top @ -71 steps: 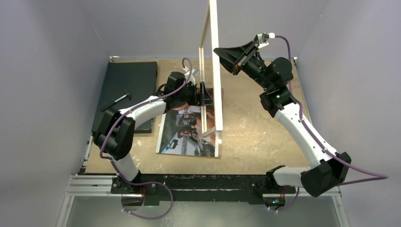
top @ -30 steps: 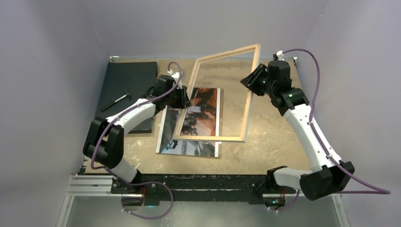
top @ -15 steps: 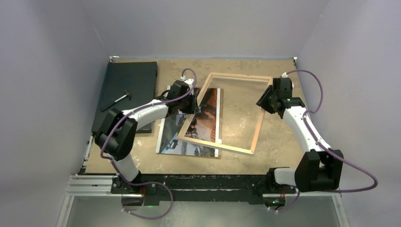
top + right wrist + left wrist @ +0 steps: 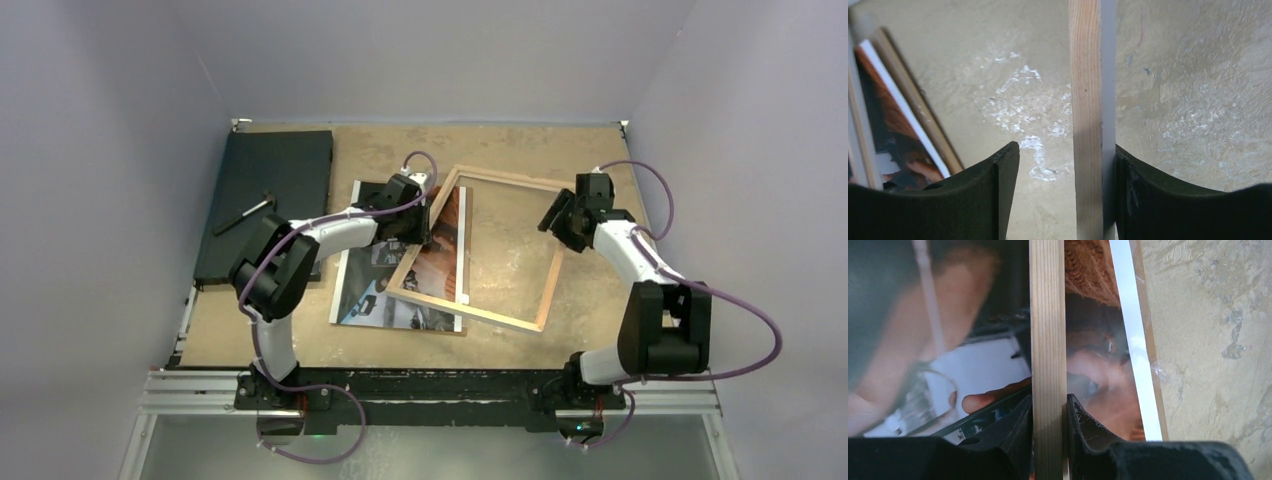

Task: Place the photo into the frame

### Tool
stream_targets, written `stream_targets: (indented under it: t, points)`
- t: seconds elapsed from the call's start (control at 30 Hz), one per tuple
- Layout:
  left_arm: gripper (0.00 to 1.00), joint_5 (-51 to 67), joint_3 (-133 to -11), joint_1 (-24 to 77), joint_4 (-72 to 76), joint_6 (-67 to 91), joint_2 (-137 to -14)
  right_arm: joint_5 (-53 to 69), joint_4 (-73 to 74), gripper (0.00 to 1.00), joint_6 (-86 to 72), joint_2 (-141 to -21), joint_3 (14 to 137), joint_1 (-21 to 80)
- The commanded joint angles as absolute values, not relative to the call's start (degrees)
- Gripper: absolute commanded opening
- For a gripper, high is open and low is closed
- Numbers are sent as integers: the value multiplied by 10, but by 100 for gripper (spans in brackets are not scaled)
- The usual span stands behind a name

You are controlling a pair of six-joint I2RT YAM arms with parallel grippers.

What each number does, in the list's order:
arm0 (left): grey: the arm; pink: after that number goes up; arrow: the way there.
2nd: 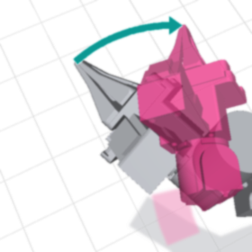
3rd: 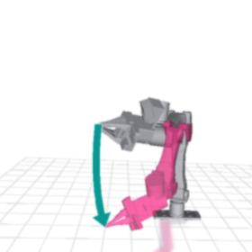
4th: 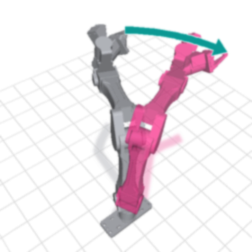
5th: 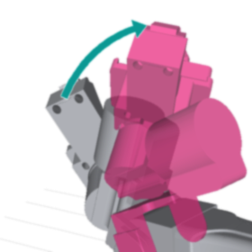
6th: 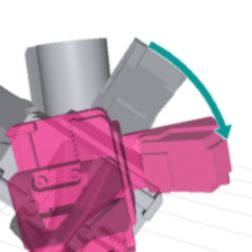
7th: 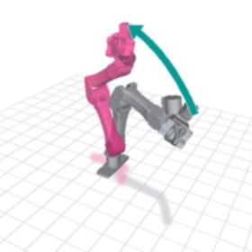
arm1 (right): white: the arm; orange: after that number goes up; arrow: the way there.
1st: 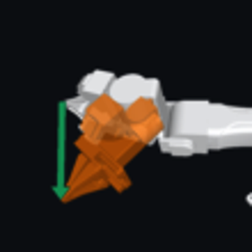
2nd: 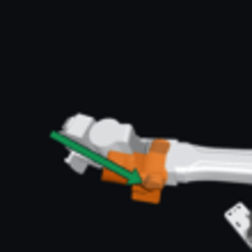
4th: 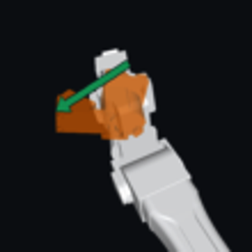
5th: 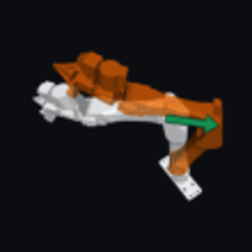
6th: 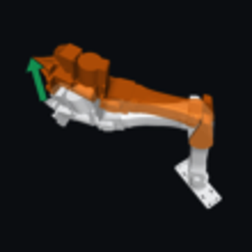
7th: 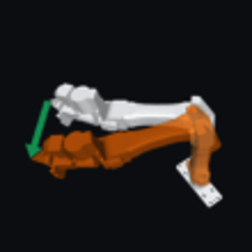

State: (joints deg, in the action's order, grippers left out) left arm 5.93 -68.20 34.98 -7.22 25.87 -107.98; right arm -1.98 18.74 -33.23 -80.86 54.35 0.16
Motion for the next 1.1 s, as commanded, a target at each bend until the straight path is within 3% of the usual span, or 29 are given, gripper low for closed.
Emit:
stream_targets:
  t: [0.0, 0.2, 0.43, 0.67, 0.87, 1.07]
  points:
    - [0, 76, -721, 361, -27, 256, -1084, -2, 143, 66, -318, -832, 523, 1]
    - [0, 52, -717, 361, -27, 258, -1093, -2, 121, 69, -316, -881, 513, -20]
    - [0, 43, -714, 361, -32, 255, -1090, -38, 138, 98, -314, -901, 543, -20]
    - [0, 36, -719, 359, -45, 276, -1076, -142, 184, 99, -327, -858, 596, -20]
    - [0, 39, -719, 356, -55, 326, -1065, -142, 189, 99, -315, -829, 640, -7]
    - [0, 51, -713, 357, -57, 368, -1054, -93, 167, 99, -367, -901, 723, 157]
